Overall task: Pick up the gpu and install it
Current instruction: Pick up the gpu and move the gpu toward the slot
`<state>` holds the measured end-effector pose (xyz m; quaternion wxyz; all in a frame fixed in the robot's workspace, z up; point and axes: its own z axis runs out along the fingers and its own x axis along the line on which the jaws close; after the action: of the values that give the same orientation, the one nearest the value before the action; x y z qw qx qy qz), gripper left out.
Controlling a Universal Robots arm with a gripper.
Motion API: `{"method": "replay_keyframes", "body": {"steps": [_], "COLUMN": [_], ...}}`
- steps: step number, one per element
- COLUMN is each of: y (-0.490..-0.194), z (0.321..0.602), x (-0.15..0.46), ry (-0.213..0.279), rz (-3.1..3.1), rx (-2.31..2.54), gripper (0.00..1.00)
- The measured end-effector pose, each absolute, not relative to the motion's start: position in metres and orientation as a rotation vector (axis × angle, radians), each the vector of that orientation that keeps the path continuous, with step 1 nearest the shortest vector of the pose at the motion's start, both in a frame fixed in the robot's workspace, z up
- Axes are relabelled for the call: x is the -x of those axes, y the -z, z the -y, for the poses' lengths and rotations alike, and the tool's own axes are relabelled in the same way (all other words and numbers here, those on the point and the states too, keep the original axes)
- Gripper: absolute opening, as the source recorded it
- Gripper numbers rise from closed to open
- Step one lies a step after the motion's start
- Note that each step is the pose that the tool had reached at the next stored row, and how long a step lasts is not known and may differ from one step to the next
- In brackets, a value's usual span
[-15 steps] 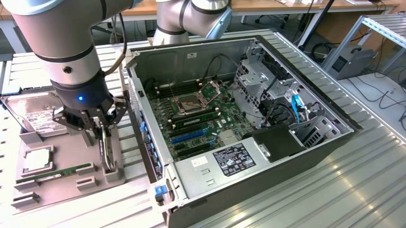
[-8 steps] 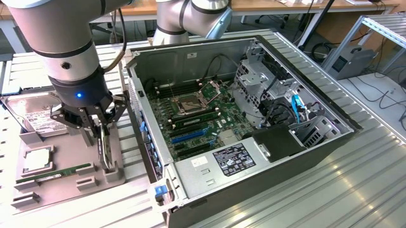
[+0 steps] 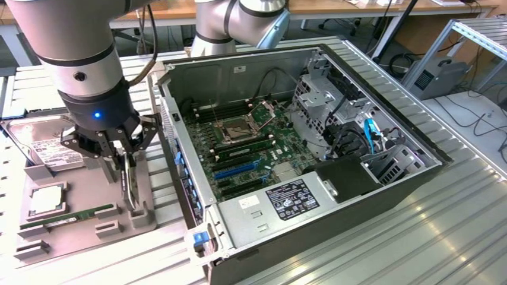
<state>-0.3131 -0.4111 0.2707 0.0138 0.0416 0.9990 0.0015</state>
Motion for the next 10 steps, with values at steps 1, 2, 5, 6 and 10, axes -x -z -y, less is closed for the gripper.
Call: {"method": "replay_keyframes", "body": {"steps": [1,2,5,6,10], "y": [-0.2717,-0.2726,-0.2759,-0.2768,-0.2807], "z": [0.4111,0.4110,0.4110,0.4110,0.4110], "x": [0.3131,0.3131,0.3131,0.3131,0.3131], "ry": [-0.005,-0.005,-0.005,-0.005,-0.005], "rz": [-3.111,-3.111,-3.111,-3.111,-3.111], "rx": [-0.130,-0.130,-0.130,-0.130,-0.130], "gripper": [0.27,0.27,0.27,0.27,0.27]}}
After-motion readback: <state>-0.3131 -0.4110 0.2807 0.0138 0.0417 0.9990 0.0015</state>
